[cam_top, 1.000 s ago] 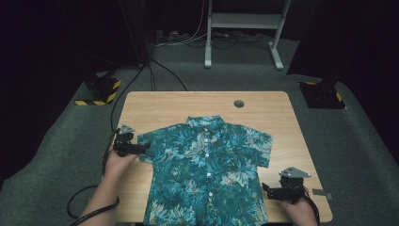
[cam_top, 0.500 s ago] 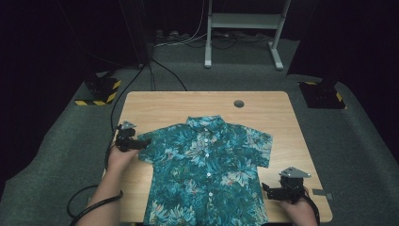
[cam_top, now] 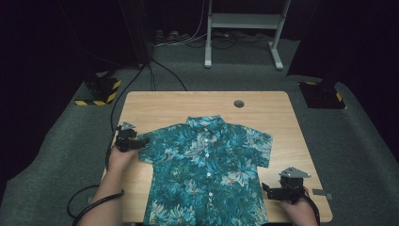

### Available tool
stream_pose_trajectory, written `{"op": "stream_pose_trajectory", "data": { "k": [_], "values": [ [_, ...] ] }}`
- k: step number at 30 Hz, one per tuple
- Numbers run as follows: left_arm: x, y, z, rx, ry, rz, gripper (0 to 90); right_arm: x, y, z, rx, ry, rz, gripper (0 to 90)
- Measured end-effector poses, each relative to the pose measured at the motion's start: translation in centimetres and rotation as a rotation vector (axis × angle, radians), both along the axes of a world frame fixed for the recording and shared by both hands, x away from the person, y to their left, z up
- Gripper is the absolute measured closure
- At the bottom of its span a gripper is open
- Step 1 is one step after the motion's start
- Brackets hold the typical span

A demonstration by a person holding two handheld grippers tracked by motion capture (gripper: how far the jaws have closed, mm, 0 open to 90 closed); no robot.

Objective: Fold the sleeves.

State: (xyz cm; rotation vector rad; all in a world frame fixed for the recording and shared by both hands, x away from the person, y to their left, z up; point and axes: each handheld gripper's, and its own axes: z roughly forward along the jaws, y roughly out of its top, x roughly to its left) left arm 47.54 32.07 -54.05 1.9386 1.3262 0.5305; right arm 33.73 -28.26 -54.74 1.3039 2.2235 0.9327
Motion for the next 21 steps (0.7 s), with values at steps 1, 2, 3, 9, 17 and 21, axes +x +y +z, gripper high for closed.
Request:
{"op": "stream_pose_trajectory", "data": {
  "k": [1,2,3,9,17,21],
  "values": [
    [-0.1,0.0,0.0,0.016,-0.008,0.002,31.1,0.0,0.0,0.0,0.0,0.0,0.0,0.0],
    [-0.2,0.0,0.0,0.027,-0.016,0.004,35.4,0.0,0.0,0.0,0.0,0.0,0.0,0.0],
    [-0.4,0.0,-0.1,0.034,-0.021,0.005,37.5,0.0,0.0,0.0,-0.001,-0.001,0.001,0.0],
    [-1.0,0.1,-0.1,0.025,-0.034,0.039,61.7,0.0,0.0,0.0,-0.002,-0.001,0.004,0.0],
    [-1.6,-0.7,-0.1,-0.004,-0.029,0.081,83.9,-0.1,0.0,0.0,-0.002,-0.001,0.004,0.0],
    [-1.6,-0.9,-0.1,-0.022,-0.018,0.112,88.1,-0.1,0.0,0.0,-0.002,-0.001,0.005,0.0]
  ]
}}
